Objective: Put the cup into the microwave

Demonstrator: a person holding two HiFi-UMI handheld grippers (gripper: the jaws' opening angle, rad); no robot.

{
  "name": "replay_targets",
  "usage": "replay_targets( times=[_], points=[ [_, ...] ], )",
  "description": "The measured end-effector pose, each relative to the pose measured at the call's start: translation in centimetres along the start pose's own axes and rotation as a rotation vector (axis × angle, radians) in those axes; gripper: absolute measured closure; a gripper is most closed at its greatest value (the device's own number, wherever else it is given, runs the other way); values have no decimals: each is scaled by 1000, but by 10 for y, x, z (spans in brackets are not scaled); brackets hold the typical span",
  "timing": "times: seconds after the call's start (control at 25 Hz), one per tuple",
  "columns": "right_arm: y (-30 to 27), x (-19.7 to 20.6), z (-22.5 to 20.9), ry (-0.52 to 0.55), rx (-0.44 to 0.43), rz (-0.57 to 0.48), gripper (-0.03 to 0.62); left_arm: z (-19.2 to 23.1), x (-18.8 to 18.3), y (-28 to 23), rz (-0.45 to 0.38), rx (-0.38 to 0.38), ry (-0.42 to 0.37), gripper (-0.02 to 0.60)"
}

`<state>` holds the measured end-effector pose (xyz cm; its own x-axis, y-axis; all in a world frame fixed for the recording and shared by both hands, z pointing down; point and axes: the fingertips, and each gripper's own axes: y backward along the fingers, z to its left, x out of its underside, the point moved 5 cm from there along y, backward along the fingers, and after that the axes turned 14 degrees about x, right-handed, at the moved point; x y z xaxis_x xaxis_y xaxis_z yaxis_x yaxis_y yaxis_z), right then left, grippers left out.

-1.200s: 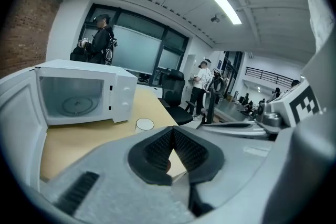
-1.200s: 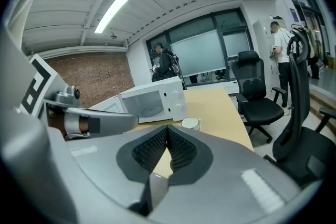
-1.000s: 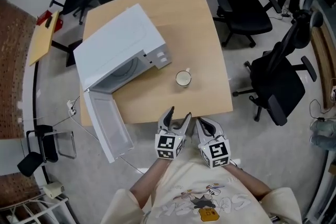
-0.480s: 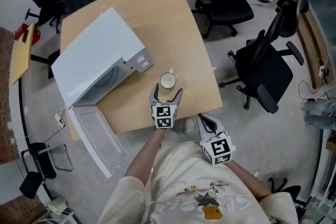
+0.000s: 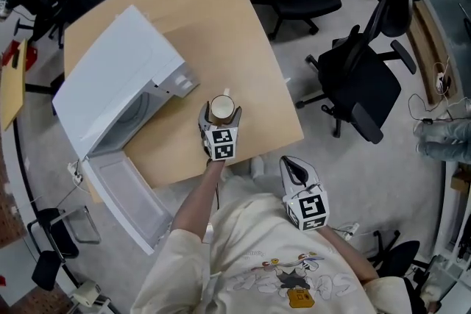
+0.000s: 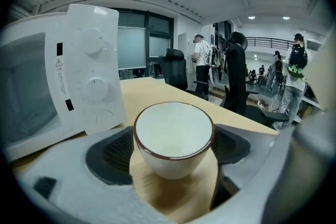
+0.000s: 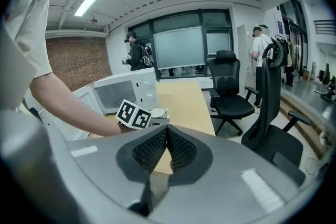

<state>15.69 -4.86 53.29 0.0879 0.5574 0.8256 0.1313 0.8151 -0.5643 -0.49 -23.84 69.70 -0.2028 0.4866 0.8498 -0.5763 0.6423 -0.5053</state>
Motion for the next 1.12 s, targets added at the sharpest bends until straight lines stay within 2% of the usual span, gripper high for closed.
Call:
replay_targets(
  times=[0.04, 0.12, 0.4, 0.72, 0.88, 1.12],
  points=[
    [1, 1, -1, -2, 8, 4, 588, 0, -3, -1, -2, 0, -4, 135],
    [4, 2, -4, -3, 23, 8, 588, 1, -7, -3, -1, 1, -5, 184],
    [12, 4, -3, 15, 34, 9, 588, 2, -4, -9, -2, 11, 30, 185],
    [12, 2, 11, 36, 2, 3, 588, 9, -18, 20, -39, -20, 74, 184],
    [8, -5, 26, 54, -43, -9, 588, 25, -17, 47, -56, -74, 94, 184],
    [-7, -18, 65, 93, -147, -36, 588, 80, -7, 105, -79, -220, 141, 184]
  ],
)
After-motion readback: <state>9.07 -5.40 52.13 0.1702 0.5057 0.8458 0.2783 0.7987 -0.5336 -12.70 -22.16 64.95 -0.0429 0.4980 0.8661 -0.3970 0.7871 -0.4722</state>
